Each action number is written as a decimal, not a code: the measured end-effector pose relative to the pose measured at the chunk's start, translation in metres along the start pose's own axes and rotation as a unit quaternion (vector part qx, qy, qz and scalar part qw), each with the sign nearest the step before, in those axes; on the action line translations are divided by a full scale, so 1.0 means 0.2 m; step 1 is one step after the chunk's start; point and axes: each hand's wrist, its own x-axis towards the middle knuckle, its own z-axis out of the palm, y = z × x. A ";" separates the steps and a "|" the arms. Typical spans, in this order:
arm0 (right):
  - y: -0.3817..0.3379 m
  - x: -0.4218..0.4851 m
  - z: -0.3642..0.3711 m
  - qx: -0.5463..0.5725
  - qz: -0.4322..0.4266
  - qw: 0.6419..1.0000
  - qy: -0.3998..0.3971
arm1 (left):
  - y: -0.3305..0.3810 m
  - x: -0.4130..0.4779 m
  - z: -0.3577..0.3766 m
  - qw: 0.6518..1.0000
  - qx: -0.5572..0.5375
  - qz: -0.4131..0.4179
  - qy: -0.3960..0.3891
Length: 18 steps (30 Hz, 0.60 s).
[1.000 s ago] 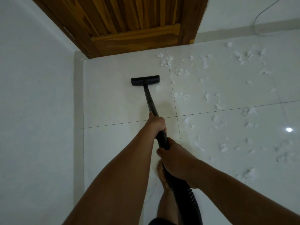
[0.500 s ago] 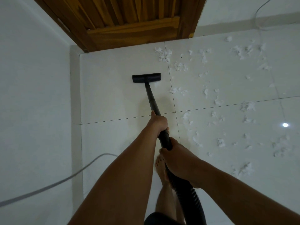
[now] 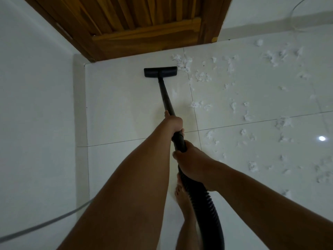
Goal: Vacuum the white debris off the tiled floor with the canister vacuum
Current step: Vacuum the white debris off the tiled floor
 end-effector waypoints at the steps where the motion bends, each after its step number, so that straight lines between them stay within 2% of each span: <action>1: -0.02 0.03 0.00 0.002 0.001 1.000 0.001 | 0.02 0.03 -0.01 1.000 0.002 0.001 0.003; 10: -0.16 0.19 -0.01 0.022 -0.005 1.000 -0.006 | 0.17 0.17 -0.07 1.000 0.001 0.010 0.016; 18: -0.14 0.19 0.03 0.012 -0.003 1.000 -0.006 | 0.13 0.17 -0.09 1.000 0.023 0.015 0.011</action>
